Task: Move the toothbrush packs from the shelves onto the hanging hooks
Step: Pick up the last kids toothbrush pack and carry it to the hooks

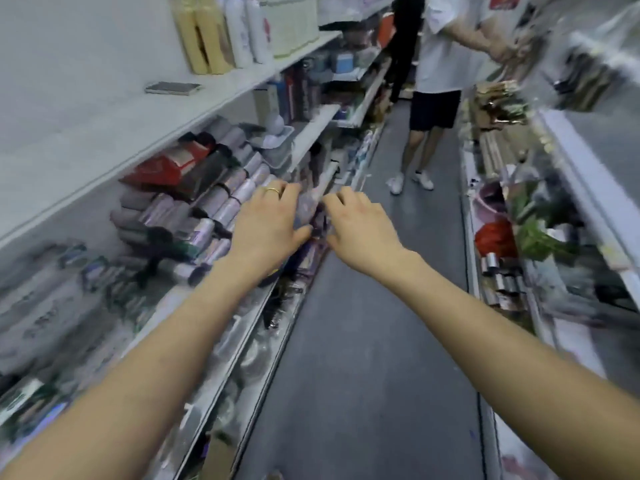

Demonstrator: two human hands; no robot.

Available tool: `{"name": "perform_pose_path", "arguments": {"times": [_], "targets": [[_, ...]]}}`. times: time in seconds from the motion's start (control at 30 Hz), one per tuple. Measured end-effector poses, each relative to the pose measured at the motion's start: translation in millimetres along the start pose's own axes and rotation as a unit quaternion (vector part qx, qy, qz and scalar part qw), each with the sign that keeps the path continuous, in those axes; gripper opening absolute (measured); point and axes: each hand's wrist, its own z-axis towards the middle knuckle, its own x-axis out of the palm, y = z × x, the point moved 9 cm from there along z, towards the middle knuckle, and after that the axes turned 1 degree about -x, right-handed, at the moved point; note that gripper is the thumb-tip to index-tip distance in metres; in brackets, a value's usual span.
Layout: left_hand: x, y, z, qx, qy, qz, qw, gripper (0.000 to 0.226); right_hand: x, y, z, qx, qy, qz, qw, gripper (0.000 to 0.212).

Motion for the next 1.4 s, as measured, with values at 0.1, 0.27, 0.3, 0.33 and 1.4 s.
{"name": "perform_pose_path", "arguments": {"times": [0.1, 0.27, 0.3, 0.33, 1.4], "targets": [[50, -75, 55, 0.082, 0.033, -0.034, 0.995, 0.068, 13, -94, -19, 0.095, 0.022, -0.030, 0.995, 0.047], [111, -200, 113, 0.230, 0.074, -0.100, 0.965, 0.070, 8, -215, -66, 0.253, 0.036, -0.075, 0.964, 0.056], [120, -224, 120, 0.258, 0.083, -0.109, 0.956, 0.070, 5, -234, -78, 0.284, 0.038, -0.084, 0.954, 0.056], [127, -249, 125, 0.286, 0.091, -0.120, 0.946, 0.071, 2, -251, -92, 0.313, 0.039, -0.092, 0.944, 0.053], [184, -788, -214, 0.739, 0.221, -0.193, 0.607, 0.068, -35, -335, -726, 0.869, -0.043, -0.013, 0.493, 0.054]]}}
